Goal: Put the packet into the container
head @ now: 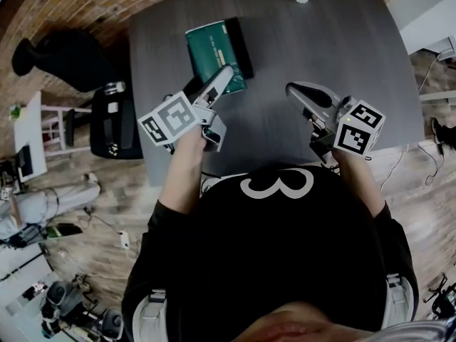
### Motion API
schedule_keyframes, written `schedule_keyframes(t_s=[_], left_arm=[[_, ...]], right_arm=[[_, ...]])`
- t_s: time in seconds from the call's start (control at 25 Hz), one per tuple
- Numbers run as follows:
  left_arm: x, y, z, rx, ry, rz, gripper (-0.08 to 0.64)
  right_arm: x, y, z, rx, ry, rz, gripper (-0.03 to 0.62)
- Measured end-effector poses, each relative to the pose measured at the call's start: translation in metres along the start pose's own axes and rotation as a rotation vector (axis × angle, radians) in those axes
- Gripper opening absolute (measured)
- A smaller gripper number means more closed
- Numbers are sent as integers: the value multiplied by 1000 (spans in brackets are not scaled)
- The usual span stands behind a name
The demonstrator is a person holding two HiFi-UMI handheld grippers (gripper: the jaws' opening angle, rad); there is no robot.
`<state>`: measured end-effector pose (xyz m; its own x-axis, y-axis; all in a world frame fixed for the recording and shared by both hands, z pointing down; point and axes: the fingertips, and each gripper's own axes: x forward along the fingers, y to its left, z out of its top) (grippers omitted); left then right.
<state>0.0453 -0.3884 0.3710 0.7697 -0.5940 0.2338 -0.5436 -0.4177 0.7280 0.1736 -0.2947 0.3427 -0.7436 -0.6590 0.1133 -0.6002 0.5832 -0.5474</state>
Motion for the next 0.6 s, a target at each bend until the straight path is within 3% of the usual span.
schedule_keyframes(t_s=[0.16, 0.36, 0.6], left_arm=[[24, 23, 5, 50, -15, 111, 439], [46, 51, 8, 185, 17, 262, 436], [63, 79, 1, 285, 75, 411, 436]], right_arm=[[-10, -16, 11, 26, -20, 12, 2], [-20, -36, 12, 63, -22, -8, 2], [-28, -50, 6, 96, -29, -18, 2]])
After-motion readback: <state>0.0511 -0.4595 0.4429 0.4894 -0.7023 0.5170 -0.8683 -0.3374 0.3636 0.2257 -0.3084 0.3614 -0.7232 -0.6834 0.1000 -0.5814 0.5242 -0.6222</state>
